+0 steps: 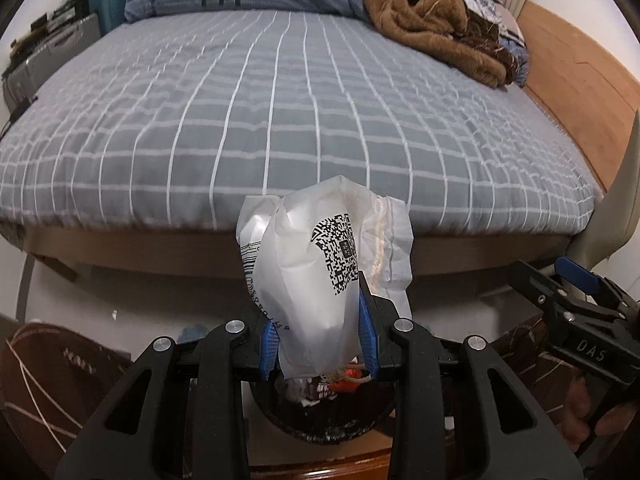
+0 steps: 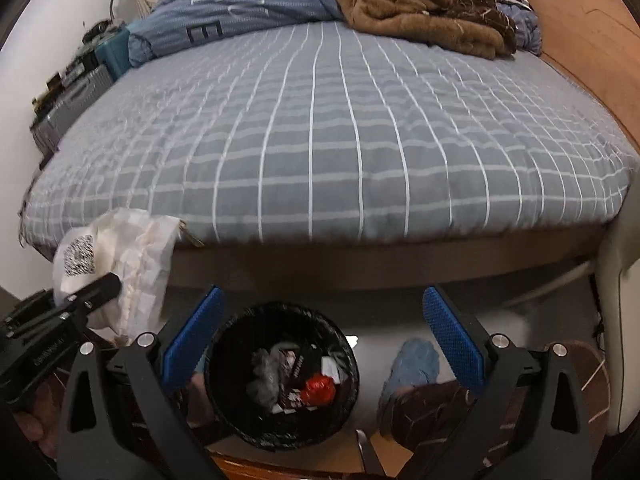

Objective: Collect trash
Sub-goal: 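Lift the white pouch with the left tool and carry it over the bin, then open the left tool to drop the white pouch into the bin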

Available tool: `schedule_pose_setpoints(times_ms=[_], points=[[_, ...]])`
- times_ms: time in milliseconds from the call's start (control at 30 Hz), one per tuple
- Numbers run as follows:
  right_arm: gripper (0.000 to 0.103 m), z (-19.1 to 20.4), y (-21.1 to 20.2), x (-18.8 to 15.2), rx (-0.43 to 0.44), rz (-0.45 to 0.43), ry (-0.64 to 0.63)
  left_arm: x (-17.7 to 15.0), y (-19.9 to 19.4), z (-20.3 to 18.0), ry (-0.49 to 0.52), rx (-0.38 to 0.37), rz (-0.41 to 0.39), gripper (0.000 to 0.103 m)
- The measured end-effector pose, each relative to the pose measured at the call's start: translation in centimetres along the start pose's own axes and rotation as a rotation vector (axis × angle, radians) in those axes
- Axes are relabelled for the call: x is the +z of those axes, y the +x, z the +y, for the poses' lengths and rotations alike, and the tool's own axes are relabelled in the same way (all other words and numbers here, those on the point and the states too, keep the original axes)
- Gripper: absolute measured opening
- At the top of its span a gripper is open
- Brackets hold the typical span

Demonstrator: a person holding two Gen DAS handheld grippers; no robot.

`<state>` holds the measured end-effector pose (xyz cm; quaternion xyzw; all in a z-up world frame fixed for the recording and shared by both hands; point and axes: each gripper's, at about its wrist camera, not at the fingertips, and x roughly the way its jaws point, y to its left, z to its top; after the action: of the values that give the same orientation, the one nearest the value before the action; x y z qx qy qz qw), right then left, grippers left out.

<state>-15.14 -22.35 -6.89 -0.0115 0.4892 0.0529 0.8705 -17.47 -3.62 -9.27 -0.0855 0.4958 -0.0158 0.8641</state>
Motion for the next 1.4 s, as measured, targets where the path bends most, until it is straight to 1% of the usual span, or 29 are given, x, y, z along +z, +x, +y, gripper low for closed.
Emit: schedule_pose_setpoints(times_ms=[300,533,633,733,967,1167,1233,1400], points=[[0.095,0.1,2.3,-3.0,-0.003,0.09,-0.005,-2.5,2.7,1.0,-0.02,0.018,0.091,0.032],[0.095,-0.4,4.2,-3.8,-0.018,0.133,-0.001,-4.0,4.7,0.6,-0.012,0.003,0.156,0.032],[0.095,-0.4,5.2,-4.3,-0.057,0.15,-0.02,-4.6,5.7,0.6,0.0,0.01,0.179,0.032],[0.095,-0.5,6.3,-4.7,-0.054,0.181,-0.015,-5.1,6.6,0.6,0.006,0.015,0.201,0.032],[0.095,-0.8,7.8,-5.3,-0.066,0.212,-0.018,-6.3,9.2,0.1,0.016,0.012,0.262,0.032],[0.095,-1.3,8.9,-5.3,-0.069,0.225,-0.007,-6.9,11.6,-0.1,0.032,0.027,0.31,0.033],[0.095,-1.6,9.3,-5.4,-0.069,0.234,-0.001,-7.1,12.6,-0.3,0.027,0.018,0.332,0.033],[0.095,-1.9,9.7,-5.4,-0.07,0.244,0.004,-7.1,13.3,-0.7,0.039,0.021,0.333,0.037]])
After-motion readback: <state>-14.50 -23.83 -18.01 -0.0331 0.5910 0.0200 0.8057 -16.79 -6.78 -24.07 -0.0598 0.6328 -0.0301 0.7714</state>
